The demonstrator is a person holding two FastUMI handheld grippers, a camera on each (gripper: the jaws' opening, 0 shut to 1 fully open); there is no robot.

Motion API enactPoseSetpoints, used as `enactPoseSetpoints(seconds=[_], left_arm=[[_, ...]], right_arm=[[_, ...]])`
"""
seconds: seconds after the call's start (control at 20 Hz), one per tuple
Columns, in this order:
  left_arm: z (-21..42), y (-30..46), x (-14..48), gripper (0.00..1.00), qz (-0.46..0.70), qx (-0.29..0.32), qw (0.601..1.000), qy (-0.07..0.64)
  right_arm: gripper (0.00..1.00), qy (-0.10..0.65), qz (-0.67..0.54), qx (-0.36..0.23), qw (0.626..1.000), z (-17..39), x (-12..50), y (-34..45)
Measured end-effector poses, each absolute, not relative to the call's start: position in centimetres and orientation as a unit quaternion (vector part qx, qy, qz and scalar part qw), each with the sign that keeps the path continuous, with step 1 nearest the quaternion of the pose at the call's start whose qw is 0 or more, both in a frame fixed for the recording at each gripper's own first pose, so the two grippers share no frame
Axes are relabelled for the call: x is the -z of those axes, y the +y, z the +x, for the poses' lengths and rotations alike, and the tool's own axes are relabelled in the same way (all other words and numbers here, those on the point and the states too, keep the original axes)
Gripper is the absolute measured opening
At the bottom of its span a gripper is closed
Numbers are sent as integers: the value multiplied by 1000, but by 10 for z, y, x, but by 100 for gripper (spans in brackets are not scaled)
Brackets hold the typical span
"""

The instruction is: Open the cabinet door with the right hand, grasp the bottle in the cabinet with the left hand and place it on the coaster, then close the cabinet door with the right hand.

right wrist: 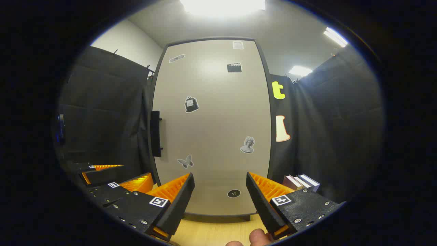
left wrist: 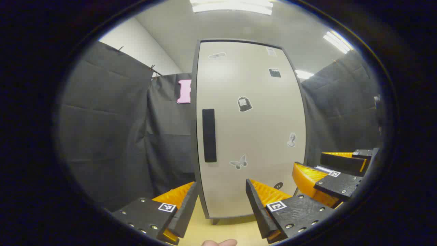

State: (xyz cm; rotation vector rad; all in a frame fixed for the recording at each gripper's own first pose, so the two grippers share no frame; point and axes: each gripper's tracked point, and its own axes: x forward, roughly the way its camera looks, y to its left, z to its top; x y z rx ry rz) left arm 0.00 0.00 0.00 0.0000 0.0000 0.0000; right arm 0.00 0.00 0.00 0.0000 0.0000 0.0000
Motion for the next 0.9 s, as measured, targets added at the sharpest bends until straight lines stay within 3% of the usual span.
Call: enactPoseSetpoints(seconds=[0.05, 0.65, 0.9], left_arm=[[-1, 2, -2, 81, -2, -3, 1000, -5], [-5, 13, -8, 77, 7, -15, 1000, -16], [2, 7, -9, 81, 6, -13, 1000, -14]], right_arm=[[94, 2, -1, -4, 1000, -1, -1, 2], [95, 12, -1, 3, 1000, -1, -4, -11], [94, 7, -1, -4, 1000, -5, -11, -10]])
